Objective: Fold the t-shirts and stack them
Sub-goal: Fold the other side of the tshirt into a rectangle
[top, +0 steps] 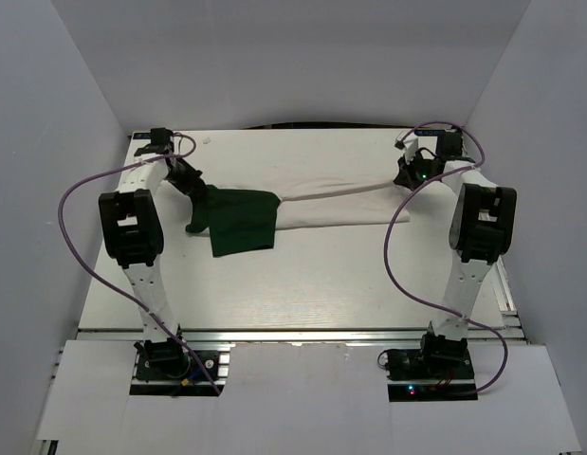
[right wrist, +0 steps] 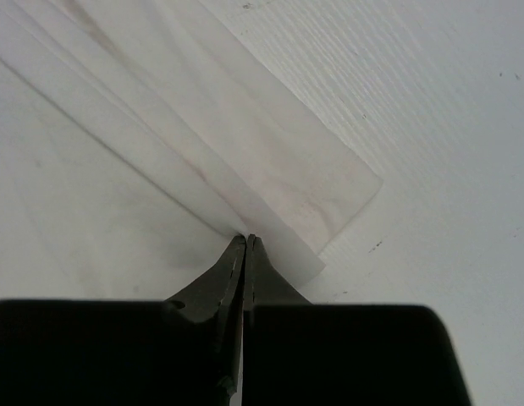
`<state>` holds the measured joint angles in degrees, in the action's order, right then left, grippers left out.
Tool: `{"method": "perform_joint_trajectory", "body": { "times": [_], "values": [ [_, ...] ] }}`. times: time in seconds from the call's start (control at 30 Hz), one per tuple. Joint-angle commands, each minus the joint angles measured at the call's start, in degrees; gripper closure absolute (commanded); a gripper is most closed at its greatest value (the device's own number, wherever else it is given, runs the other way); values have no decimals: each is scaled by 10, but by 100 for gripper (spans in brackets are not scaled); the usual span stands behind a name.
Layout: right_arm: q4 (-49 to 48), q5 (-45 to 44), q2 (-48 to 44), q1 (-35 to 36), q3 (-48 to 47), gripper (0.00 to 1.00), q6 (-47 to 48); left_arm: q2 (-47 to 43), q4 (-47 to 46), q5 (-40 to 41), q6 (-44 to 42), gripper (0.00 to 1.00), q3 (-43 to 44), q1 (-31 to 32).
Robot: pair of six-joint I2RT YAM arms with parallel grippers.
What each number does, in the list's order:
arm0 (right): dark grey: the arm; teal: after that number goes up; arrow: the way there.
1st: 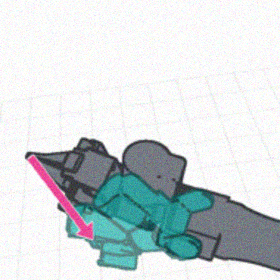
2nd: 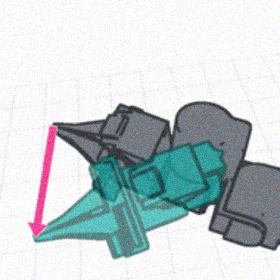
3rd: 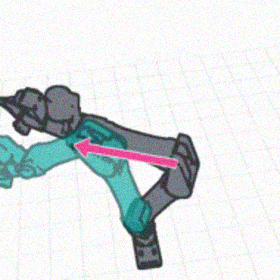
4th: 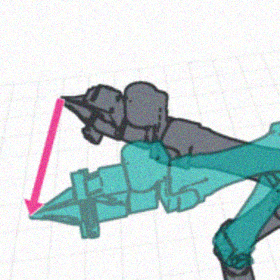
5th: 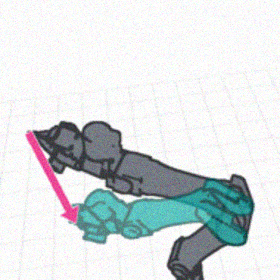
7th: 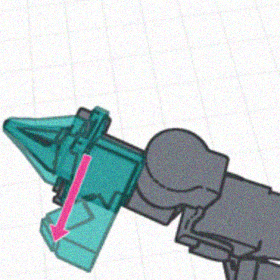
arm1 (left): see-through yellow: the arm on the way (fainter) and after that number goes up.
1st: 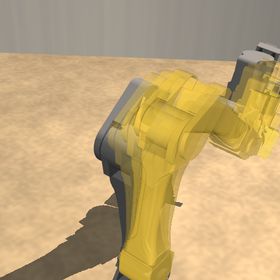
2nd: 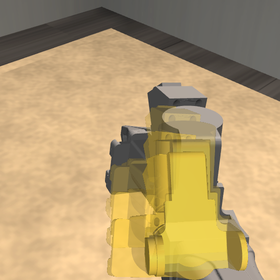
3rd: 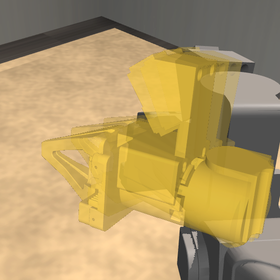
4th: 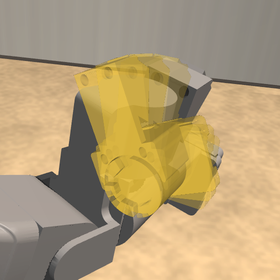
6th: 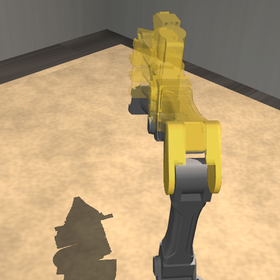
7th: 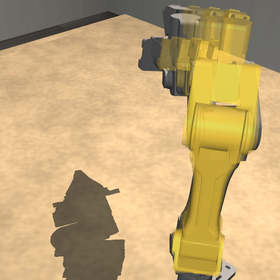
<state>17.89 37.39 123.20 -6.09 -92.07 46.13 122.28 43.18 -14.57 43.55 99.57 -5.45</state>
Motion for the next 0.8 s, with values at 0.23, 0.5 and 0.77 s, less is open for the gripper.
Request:
{"method": "perform_joint_trajectory", "body": {
  "times": [0.23, 0.5, 0.77],
  "values": [
    [-46, -61, 26, 14, -36, 100, -37, 26, -12, 13, 4, 100, 21, -10],
    [-57, -79, 33, 19, -35, 100, -45, 48, -15, 13, 9, 100, 26, -11],
    [-63, -79, 32, 19, -36, 100, -46, 36, -20, 10, 10, 100, 26, -16]
  ]
}}
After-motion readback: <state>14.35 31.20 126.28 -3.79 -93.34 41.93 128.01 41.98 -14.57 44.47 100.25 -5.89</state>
